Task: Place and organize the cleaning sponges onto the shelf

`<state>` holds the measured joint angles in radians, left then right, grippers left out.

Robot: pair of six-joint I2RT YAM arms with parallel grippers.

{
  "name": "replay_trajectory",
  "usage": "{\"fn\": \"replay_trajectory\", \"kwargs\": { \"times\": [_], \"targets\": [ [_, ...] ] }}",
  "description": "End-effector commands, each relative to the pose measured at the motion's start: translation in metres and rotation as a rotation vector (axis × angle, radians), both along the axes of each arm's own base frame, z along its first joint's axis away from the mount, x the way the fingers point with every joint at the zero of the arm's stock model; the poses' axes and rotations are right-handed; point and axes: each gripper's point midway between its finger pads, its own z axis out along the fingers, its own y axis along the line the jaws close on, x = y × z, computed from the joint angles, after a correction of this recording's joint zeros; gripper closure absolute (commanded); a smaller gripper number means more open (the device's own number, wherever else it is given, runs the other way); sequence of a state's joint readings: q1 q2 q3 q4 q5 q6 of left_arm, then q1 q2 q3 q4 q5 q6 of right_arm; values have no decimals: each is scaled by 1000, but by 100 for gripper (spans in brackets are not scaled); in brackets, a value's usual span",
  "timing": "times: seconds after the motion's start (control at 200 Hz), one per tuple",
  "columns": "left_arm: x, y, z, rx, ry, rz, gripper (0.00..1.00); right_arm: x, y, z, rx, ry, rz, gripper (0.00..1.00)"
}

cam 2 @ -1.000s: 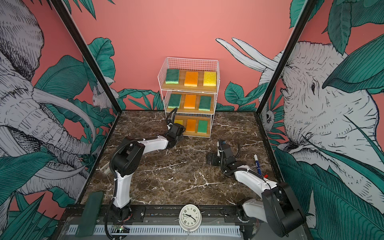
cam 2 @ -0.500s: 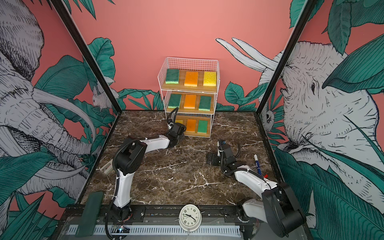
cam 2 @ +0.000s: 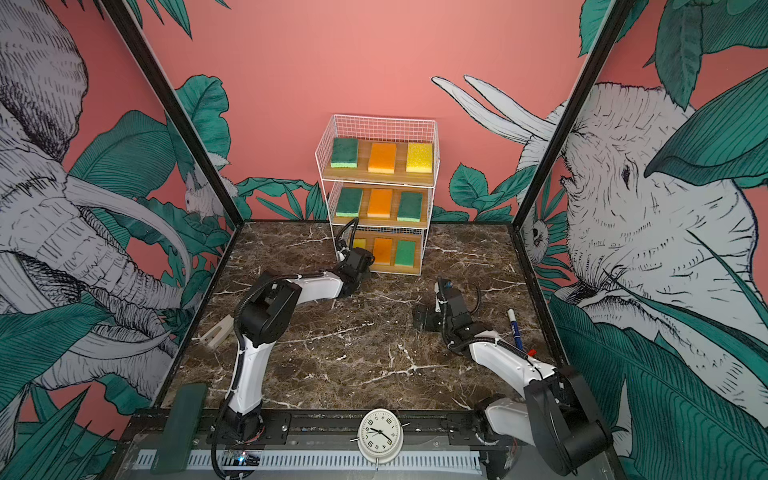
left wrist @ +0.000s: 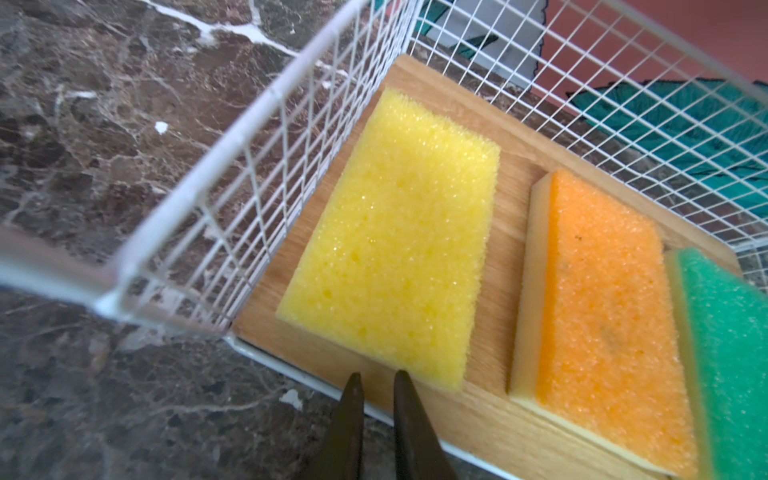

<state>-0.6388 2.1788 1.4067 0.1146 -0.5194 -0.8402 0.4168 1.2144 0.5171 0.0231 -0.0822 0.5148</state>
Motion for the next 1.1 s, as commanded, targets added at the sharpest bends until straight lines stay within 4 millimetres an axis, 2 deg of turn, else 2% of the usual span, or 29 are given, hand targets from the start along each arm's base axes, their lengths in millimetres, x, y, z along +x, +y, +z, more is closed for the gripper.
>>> {"fn": "replay_trajectory", "kwargs": {
  "times": [0.0,0.59,0.96,1.09],
  "targets": [
    [3,6,26,-7,-65,31,84,1,-4,3,-12,-18,-7,1],
    [18,-2,21,5,-70,38,84,1,-6,1,-19,-17,-10,1],
    [19,2,15,7,-56,55,84,1,-6,0,-21,-16,-10,1],
    [18,1,20,4,-63,49,84,1,-6,-1,-24,-14,-10,1]
  ]
}}
